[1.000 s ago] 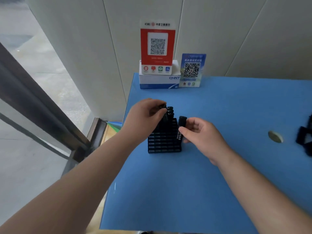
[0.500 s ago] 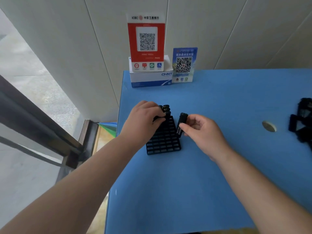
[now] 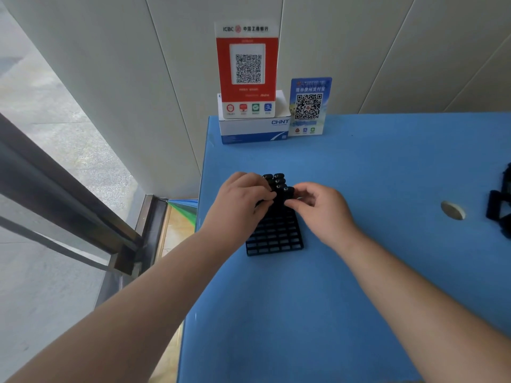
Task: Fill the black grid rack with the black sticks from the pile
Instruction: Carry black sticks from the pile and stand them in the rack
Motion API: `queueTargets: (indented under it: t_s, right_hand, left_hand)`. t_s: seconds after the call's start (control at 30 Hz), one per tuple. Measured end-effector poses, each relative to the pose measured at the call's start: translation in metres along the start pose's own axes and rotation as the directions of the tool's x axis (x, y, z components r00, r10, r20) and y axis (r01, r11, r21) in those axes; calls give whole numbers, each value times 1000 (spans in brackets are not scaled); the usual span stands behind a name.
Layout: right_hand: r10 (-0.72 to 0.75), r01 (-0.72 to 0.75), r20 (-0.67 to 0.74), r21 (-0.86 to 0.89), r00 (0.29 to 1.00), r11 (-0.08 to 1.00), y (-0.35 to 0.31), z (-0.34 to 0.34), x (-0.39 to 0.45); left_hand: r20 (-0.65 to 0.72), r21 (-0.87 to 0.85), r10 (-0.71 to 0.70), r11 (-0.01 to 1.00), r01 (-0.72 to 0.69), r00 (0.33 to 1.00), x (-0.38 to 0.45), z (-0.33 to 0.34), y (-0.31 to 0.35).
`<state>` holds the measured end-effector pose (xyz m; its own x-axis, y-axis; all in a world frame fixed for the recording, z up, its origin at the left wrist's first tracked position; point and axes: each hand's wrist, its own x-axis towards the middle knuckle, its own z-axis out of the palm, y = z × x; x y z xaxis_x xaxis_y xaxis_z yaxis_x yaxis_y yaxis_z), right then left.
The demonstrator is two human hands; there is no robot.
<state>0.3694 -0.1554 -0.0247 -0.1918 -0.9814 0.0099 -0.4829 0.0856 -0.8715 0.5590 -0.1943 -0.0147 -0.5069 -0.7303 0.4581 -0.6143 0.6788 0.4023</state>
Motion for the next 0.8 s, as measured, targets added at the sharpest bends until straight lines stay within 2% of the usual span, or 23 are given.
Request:
queueTargets:
  t_s: [0.13, 0.3, 0.5, 0.6, 0.7, 0.8]
  right_hand:
    - [-57, 55, -23, -81, 998, 995, -1, 4, 1]
    - [-107, 109, 23, -147, 994, 983, 0, 9, -1]
    - [-42, 38, -19, -208, 999, 977, 0, 13, -2]
    - [10, -18, -36, -229, 999, 973, 1, 10, -5]
    - [73, -97, -113, -223, 991, 970, 6, 0, -16]
    - [91, -125, -174, -191, 980, 974, 8, -16, -29]
  left_hand:
    - [0, -5, 1, 1000, -1, 1000, -2, 0, -2]
    - [24, -21, -4, 1000, 5, 1000, -3, 0, -4]
    - [87, -10, -5, 1000, 6, 996, -3, -6, -4]
    - [77, 1, -39, 999, 39, 996, -3, -10, -2]
    - [35, 32, -79, 996, 77, 996, -3, -13, 0]
    - [65, 37, -95, 995, 93, 993, 0, -15, 5]
